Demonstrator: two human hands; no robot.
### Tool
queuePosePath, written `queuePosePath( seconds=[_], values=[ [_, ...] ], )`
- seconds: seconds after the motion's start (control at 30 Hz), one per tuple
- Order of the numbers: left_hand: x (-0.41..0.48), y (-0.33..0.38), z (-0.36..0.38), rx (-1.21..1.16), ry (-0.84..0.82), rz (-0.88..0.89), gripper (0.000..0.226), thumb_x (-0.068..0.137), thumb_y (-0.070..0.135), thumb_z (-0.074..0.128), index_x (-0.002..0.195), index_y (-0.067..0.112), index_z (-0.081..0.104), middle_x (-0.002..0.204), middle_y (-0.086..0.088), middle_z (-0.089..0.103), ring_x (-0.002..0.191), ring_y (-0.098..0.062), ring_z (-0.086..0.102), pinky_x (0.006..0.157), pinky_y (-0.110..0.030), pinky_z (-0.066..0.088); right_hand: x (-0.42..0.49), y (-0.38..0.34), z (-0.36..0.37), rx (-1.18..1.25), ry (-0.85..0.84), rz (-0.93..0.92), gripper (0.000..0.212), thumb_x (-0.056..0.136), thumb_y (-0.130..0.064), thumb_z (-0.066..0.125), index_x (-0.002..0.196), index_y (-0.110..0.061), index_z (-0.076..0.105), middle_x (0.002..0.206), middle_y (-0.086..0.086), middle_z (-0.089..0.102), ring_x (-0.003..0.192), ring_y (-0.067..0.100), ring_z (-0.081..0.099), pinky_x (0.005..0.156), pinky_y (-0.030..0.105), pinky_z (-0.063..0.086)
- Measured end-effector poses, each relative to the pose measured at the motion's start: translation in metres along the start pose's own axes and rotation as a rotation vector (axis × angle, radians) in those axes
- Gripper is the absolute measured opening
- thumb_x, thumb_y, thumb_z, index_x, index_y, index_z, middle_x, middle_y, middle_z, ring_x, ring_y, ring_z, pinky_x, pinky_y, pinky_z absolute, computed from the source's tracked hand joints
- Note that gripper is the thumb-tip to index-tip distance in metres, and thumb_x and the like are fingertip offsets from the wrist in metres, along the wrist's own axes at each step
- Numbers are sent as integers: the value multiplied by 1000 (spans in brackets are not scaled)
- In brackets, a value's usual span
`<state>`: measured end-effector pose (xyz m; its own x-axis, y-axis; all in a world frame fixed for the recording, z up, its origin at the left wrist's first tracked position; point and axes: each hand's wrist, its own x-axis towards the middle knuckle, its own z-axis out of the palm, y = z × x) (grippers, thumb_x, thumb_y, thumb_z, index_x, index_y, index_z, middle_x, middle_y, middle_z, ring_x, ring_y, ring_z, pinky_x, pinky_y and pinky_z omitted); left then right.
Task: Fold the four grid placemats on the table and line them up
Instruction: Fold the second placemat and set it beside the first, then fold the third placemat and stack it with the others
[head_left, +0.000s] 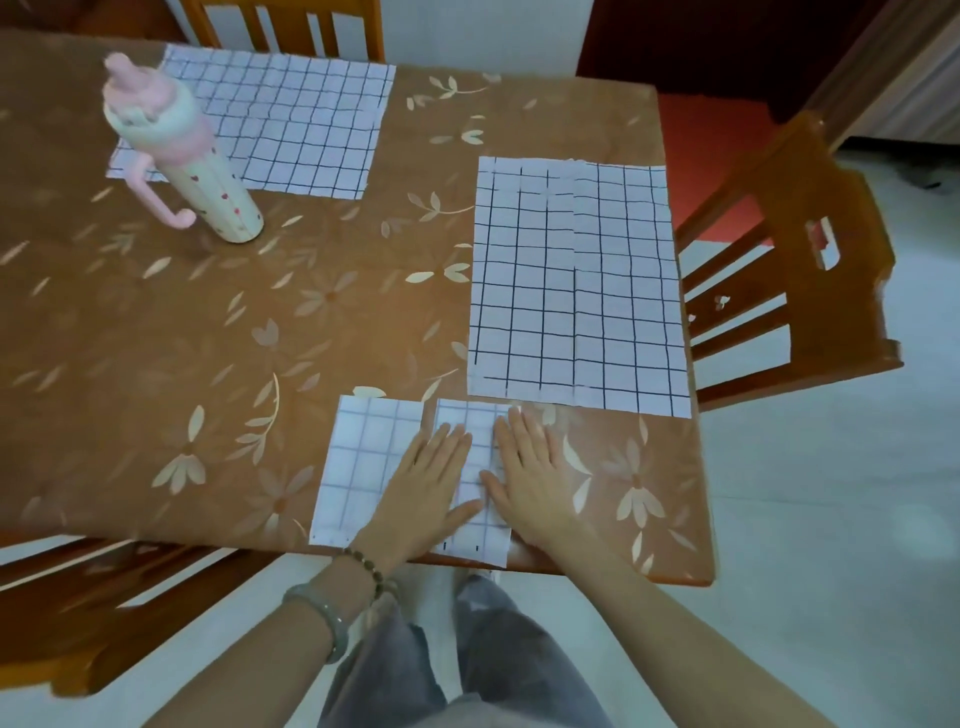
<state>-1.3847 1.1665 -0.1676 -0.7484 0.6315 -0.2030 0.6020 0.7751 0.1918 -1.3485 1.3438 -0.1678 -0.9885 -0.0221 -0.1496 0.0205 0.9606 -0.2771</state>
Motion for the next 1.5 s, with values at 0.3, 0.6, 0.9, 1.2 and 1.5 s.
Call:
queuePosePath(
  seconds=[0.3,0.6,0.9,1.2,1.5],
  values=[
    [-8,7,29,-22,-182,-79,87,93,70,13,148,4,17,154,-17,29,143,-30,27,113,-48,17,2,13,31,-115,-281,40,75,98,-56,8,142,-2,37,150,12,35,141,25,22,113,47,6],
    [-6,13,15,-26,-260,-98,99,88,73,1,143,0,38,150,-17,37,141,-30,34,114,-50,14,13,-3,-14,-41,-372,60,74,95,-56,13,151,-7,10,160,11,5,147,25,0,116,44,-3],
    [6,17,-161,-550,-227,4,69,87,51,61,146,26,36,153,7,34,141,-14,29,110,-30,27,-44,-9,-177,676,-217,334,74,79,-41,72,143,-37,36,137,-8,49,122,13,50,100,30,43],
    [10,132,-211,-1220,-31,416,105,62,44,86,142,51,18,151,11,31,129,-4,45,103,-28,43,-172,9,-234,924,702,474,109,64,-33,83,148,-40,14,142,-14,34,118,3,48,85,16,50],
    [42,270,-194,-1222,-107,590,107,66,30,84,145,48,14,154,12,26,131,-1,43,107,-31,42,-255,102,-251,1037,835,547,113,54,-46,83,142,-50,12,150,-2,33,130,15,44,105,48,42]
  ],
)
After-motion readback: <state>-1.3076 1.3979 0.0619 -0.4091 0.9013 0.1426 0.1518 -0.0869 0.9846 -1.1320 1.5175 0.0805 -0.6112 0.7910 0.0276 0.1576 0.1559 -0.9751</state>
